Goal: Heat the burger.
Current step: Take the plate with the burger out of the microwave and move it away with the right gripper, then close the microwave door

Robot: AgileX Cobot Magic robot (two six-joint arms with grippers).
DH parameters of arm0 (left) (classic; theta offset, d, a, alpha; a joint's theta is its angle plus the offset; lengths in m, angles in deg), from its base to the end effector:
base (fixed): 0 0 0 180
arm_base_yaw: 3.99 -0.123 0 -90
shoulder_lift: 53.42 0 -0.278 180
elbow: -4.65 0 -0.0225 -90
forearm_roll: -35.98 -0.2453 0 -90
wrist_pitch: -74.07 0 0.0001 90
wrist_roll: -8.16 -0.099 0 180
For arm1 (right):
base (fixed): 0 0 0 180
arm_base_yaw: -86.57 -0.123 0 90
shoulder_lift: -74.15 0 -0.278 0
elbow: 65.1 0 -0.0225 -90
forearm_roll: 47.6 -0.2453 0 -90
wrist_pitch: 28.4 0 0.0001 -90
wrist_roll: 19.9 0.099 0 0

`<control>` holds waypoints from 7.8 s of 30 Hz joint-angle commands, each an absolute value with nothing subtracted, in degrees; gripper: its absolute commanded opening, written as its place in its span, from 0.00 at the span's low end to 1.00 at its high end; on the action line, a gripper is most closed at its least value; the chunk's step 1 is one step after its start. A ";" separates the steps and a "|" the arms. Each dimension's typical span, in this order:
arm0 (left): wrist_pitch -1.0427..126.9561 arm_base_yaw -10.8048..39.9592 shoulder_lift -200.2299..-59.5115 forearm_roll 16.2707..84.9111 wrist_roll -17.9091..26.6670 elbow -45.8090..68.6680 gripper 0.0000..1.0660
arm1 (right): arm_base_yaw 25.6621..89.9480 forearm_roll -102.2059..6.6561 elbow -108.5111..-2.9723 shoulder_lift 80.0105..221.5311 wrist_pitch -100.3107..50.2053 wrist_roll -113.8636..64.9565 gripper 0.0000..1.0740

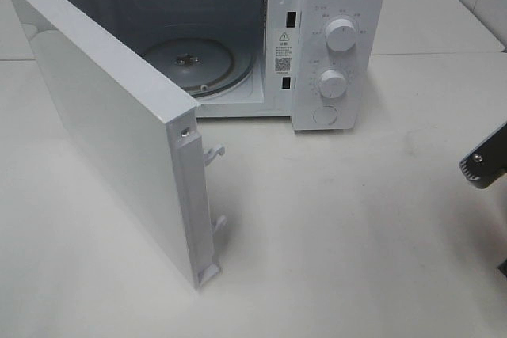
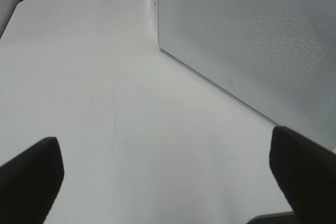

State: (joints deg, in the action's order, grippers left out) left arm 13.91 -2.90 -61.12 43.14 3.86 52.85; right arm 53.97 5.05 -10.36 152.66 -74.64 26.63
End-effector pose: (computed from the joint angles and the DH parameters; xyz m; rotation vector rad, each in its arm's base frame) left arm 0.0033 -0.0108 0.2734 0.1006 2.0187 -0.1136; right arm 0.1644 0.0376 0.1652 -0.5410 2.5794 -0.6831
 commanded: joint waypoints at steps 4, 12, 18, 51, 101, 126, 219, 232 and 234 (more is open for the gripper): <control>14.66 -3.01 -59.97 43.20 4.15 53.03 0.94 | 54.37 9.12 -11.45 156.79 -77.05 36.48 0.00; 14.66 -3.01 -59.97 43.20 4.15 53.03 0.94 | 54.37 9.35 -15.00 166.30 -76.99 42.21 0.01; 14.66 -3.01 -59.97 43.20 4.15 53.03 0.94 | 54.37 10.90 -17.64 176.10 -76.99 49.66 0.01; 14.66 -3.01 -59.97 43.20 4.15 53.03 0.94 | 54.20 5.97 -22.28 180.34 -73.61 49.77 0.45; 14.66 -3.01 -59.97 43.20 4.15 53.03 0.94 | 54.20 -36.83 -22.28 110.21 -97.56 -4.20 0.70; 14.66 -3.01 -59.97 43.20 4.15 53.03 0.94 | 67.95 -42.22 -20.16 89.12 -95.15 -11.13 0.70; 28.41 -3.01 -75.10 49.04 4.26 51.82 0.61 | 78.32 -43.88 -17.12 80.41 -87.71 -14.00 0.70; 41.47 -3.01 -94.12 49.85 3.00 51.82 0.00 | 78.32 -43.88 -17.12 80.41 -87.71 -14.00 0.70; 44.68 -2.96 -96.41 50.08 1.28 51.82 0.00 | 78.32 -43.88 -17.12 80.41 -87.71 -14.00 0.70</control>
